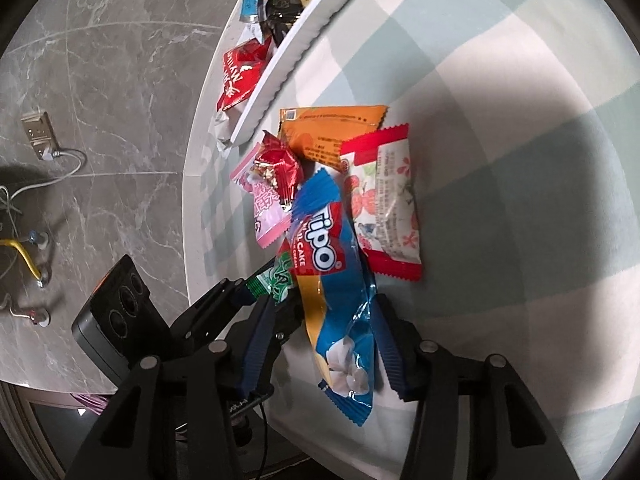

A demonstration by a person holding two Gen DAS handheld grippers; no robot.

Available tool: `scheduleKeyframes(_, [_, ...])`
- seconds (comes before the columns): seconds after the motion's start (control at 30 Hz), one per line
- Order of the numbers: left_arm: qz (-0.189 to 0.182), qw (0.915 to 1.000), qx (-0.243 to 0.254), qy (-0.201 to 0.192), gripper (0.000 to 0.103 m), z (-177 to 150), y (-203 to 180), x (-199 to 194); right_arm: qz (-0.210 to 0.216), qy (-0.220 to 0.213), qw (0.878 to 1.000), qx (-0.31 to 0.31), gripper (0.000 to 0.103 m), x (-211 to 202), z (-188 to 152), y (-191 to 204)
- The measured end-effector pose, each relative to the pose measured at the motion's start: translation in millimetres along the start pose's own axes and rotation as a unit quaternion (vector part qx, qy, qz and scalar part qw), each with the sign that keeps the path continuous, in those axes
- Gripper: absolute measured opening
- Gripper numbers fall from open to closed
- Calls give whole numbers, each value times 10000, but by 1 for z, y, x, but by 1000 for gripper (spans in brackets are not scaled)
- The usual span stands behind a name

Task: Organize snacks
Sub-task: 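Grasp the green packet with the left tool while the right tool grasps the blue Tipo packet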

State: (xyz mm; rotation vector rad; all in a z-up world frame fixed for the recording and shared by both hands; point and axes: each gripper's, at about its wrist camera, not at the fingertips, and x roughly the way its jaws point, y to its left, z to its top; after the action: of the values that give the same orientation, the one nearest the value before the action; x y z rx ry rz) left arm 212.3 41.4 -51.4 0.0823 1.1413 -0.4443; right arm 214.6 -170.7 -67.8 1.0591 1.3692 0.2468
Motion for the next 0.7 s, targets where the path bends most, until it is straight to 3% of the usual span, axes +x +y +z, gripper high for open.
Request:
scheduleKeyframes(0.13, [-56,9999,-106,-57,32,0,4,-1,-61,-7,10000,-49,52,-1,-1,2])
scheduleKeyframes(0.47, [71,9991,-389,-152,27,-13,20,-15,-455,0,9979,-459,52,7,-2,21])
scheduleKeyframes(0.57, [119,9986,-488,-160,27,-19,23,-18,-800,27,9940,-741,43,12,-2,29])
scheduleKeyframes(0.6, [117,9984,-521,-163,27,-21,25,-18,-891,64,9928,-801,33,15,-2,30])
scheduleKeyframes(0.7, [115,9980,-591,-189,27,-24,27,-20,-855,82,9927,-846,29,17,-1,30])
